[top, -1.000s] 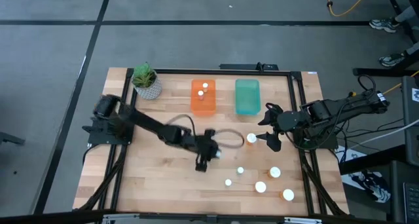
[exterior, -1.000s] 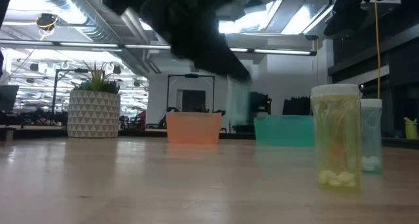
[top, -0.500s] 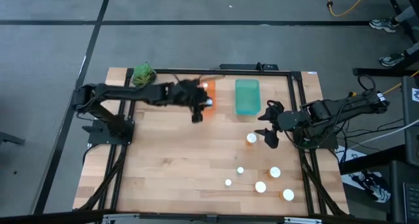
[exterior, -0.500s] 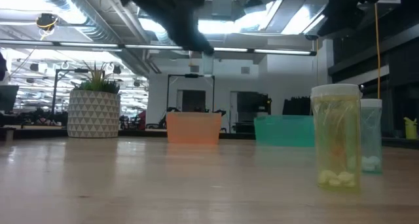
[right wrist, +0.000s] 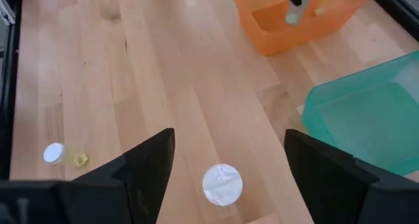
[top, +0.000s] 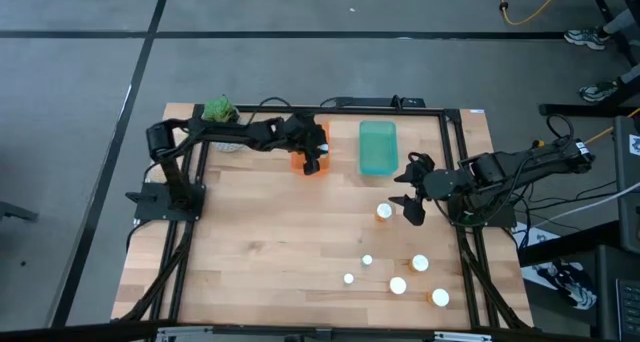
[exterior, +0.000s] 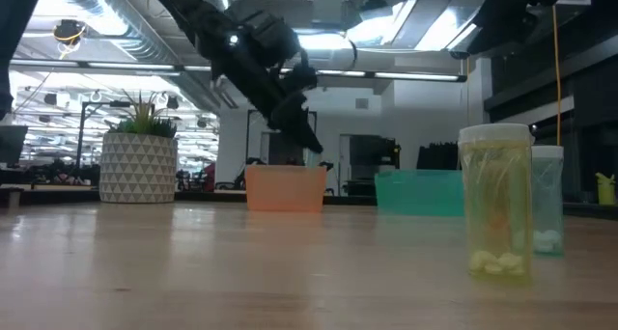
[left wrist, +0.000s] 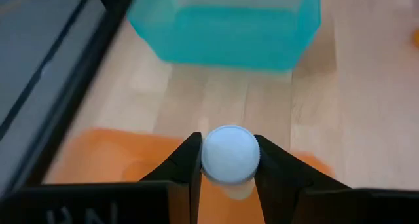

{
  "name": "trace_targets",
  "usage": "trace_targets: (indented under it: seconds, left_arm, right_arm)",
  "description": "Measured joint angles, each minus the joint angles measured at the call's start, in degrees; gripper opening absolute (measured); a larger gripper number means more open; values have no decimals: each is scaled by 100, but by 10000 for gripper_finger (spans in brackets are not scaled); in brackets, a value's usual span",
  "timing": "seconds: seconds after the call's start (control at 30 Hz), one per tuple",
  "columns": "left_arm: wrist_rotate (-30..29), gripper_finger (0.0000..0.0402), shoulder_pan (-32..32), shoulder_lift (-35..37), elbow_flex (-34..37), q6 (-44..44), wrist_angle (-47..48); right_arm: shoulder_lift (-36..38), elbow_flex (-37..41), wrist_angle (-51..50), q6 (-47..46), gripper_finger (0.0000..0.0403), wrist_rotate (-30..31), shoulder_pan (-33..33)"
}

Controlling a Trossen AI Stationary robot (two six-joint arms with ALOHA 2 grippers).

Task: Pick and place medicine bottles into bin by pill shape (circle, oval)
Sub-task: Put the small blue pill bottle into the orange bin

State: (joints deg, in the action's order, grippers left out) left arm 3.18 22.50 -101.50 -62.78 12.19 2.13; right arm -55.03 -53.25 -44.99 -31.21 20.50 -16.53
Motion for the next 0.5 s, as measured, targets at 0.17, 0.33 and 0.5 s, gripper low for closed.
trace_targets:
  seconds: [0.17, 0.33, 0.5]
  left_arm:
    - [-2, 94, 0, -250, 0, 5, -20]
    - [-81, 94, 5, -333, 0, 50, -46]
    - [-111, 94, 120, -333, 0, 192, -34]
  right_arm:
    - [-1, 0, -22, 23, 289, 1, 0]
    - [0, 0, -20, 23, 289, 1, 0]
    - [0, 0, -20, 24, 289, 1, 0]
